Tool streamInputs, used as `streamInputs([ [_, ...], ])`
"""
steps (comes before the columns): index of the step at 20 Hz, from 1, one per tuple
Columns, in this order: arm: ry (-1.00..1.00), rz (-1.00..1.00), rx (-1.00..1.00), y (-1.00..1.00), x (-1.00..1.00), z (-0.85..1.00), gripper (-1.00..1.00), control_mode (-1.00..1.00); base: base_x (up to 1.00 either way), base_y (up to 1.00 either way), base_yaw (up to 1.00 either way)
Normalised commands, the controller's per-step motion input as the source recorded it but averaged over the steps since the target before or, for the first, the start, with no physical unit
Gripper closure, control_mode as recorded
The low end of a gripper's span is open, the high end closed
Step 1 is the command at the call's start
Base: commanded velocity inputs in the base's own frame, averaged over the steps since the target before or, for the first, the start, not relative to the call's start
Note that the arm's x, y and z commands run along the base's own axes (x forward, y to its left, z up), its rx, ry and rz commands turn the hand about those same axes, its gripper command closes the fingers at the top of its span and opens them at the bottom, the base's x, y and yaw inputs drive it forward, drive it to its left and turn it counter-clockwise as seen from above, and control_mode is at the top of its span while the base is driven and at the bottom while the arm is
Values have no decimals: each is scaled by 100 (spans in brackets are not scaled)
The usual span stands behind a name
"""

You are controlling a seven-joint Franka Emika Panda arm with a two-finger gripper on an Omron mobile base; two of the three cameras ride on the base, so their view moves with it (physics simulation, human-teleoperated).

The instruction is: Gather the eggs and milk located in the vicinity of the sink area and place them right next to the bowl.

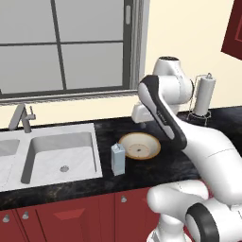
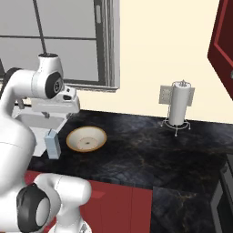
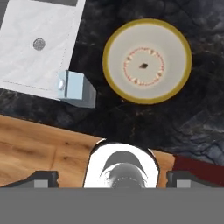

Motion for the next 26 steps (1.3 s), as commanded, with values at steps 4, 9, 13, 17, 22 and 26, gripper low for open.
streamInputs([
  [4,23,8,-7,100,23,-4,-100,-100,0,0,0],
  [9,15,2,-4,79,45,-23,-100,-100,0,0,0],
  [13,0,0,0,26,11,-63,-100,-100,0,0,0],
  [17,0,0,0,1,0,-62,-100,-100,0,0,0],
  [22,0,0,1,-4,15,-42,-100,-100,0,0,0],
  [26,0,-6,7,-25,40,-29,-100,-100,0,0,0],
])
